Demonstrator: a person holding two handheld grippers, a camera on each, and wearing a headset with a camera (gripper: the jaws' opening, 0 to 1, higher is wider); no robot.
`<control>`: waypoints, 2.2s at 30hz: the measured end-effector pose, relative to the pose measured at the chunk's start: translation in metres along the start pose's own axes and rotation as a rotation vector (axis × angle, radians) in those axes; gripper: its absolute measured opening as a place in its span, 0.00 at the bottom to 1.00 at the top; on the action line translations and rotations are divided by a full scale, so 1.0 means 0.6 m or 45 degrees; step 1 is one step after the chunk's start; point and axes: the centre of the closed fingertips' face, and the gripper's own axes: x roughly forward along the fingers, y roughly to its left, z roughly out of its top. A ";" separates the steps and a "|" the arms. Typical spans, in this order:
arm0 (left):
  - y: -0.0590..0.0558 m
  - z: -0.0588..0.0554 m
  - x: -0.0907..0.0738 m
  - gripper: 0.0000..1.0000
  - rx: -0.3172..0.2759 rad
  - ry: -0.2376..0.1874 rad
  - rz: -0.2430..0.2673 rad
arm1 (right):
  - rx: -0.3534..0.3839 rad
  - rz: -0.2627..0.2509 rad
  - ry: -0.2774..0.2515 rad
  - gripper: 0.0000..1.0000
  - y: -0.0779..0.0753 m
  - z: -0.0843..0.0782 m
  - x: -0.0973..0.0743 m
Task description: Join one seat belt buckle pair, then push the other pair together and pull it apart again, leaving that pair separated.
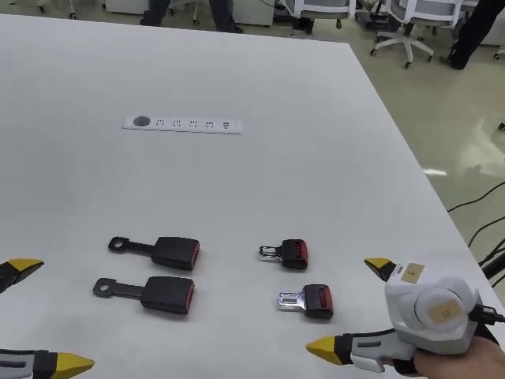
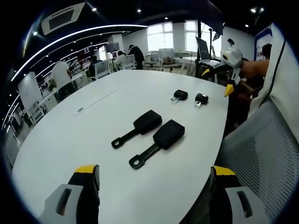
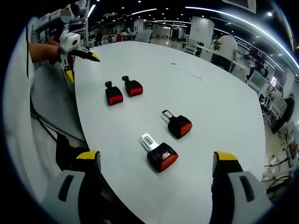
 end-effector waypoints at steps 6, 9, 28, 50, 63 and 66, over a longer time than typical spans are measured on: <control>0.000 0.001 -0.001 1.00 0.008 0.006 0.006 | -0.012 0.005 0.000 0.99 0.002 0.003 0.001; 0.005 0.001 -0.002 1.00 0.015 0.005 0.021 | -0.029 0.008 0.004 0.99 0.003 0.003 0.003; 0.002 -0.001 0.000 1.00 0.021 0.021 0.006 | -0.079 0.019 0.049 0.90 0.001 -0.009 0.008; 0.004 0.022 0.020 0.88 0.144 0.086 -0.023 | -0.150 0.050 0.069 0.77 -0.001 -0.011 0.015; -0.006 0.037 0.062 0.79 0.248 0.161 -0.095 | -0.239 0.093 0.097 0.71 0.001 -0.008 0.034; -0.008 0.041 0.075 0.79 0.271 0.162 -0.112 | -0.273 0.105 0.107 0.69 0.002 -0.008 0.043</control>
